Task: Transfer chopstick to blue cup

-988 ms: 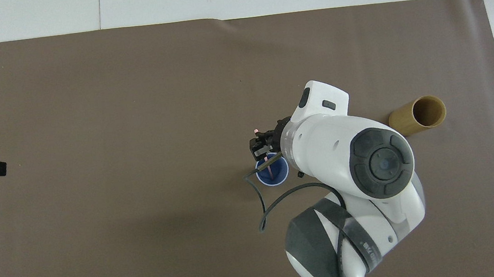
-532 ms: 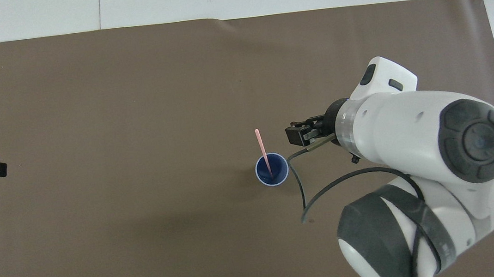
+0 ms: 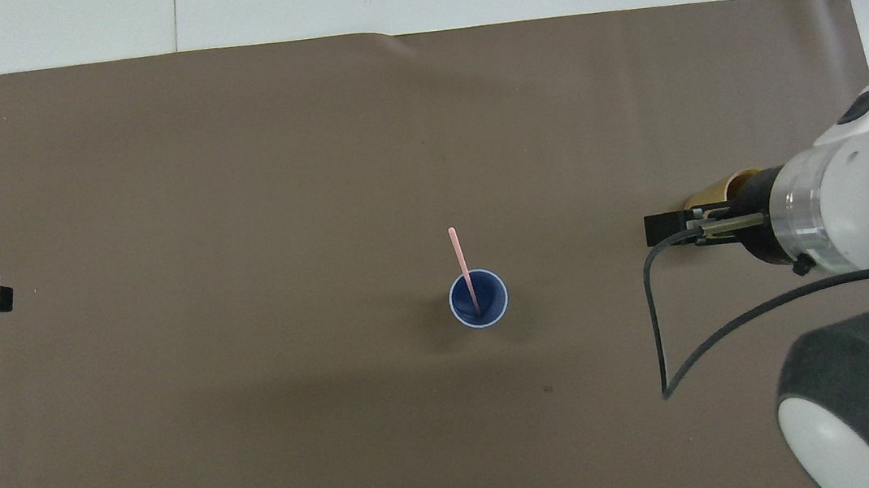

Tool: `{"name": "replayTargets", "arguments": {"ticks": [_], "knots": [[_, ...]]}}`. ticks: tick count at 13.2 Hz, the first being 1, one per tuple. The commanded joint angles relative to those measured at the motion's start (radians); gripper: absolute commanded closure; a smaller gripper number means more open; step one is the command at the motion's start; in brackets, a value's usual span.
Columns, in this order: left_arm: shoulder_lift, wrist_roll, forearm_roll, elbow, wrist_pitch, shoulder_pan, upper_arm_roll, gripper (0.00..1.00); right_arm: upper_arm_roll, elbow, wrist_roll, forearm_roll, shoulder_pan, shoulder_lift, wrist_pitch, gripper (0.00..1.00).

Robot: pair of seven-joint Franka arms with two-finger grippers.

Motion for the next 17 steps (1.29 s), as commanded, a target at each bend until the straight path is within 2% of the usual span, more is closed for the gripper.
{"name": "replayTargets", "arguments": {"ticks": [1, 4, 9, 11, 14, 17], "knots": [[-0.021, 0.011, -0.008, -0.013, -0.012, 0.020, -0.007, 0.00, 0.011, 0.150, 0.051, 0.019, -0.052, 0.089, -0.110, 0.00], [-0.021, 0.011, -0.008, -0.013, -0.014, 0.017, -0.007, 0.00, 0.010, 0.331, 0.051, 0.000, -0.093, 0.201, -0.247, 0.00], [-0.021, 0.011, -0.008, -0.013, -0.014, 0.019, -0.007, 0.00, -0.004, 0.370, 0.047, -0.038, -0.098, 0.229, -0.269, 0.00], [-0.021, 0.011, -0.008, -0.013, -0.014, 0.019, -0.007, 0.00, -0.007, 0.359, 0.041, -0.037, -0.095, 0.220, -0.252, 0.00], [-0.021, 0.011, -0.008, -0.013, -0.014, 0.019, -0.007, 0.00, -0.007, 0.268, -0.001, -0.035, -0.099, 0.165, -0.247, 0.00], [-0.021, 0.011, -0.008, -0.013, -0.014, 0.019, -0.007, 0.00, -0.009, 0.240, -0.037, -0.029, -0.127, 0.147, -0.244, 0.00]]}}
